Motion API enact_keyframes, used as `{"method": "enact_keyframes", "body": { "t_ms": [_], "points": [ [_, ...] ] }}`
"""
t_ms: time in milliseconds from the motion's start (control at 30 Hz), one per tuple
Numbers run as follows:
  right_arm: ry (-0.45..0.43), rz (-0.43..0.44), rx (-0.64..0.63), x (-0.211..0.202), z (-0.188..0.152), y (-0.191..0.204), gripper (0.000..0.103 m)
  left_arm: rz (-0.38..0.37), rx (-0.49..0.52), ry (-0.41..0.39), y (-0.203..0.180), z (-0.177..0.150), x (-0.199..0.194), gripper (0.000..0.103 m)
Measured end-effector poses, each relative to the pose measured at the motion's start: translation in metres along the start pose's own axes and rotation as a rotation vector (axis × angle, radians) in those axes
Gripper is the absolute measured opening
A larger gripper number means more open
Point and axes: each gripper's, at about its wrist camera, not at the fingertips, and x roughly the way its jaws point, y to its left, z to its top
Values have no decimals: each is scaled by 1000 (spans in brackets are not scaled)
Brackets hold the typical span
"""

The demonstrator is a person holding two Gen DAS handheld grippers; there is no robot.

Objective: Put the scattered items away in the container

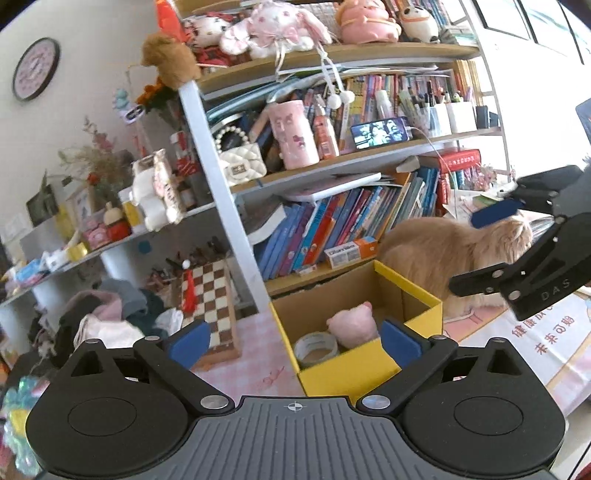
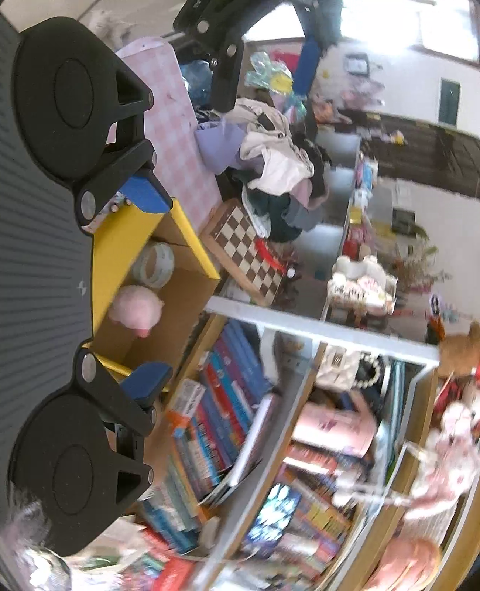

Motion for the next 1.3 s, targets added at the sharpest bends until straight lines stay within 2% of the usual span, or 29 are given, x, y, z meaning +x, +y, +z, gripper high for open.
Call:
{"method": "enact_keyframes", "body": {
  "t_ms": [433, 700, 1100, 1300],
  "points": [
    [114, -128, 216, -42, -71, 16, 88, 29, -93, 69, -13, -50, -31, 100],
    [124, -226, 316, -57, -102, 34, 88, 45, -212, 117, -27, -81, -34, 100],
    [193, -223, 287, -45, -133, 83, 88, 60, -221, 204, -53, -121, -31, 100],
    [231, -197, 252, -39, -140, 102, 88, 26, -206, 249, -64, -132, -28, 100]
  ]
}}
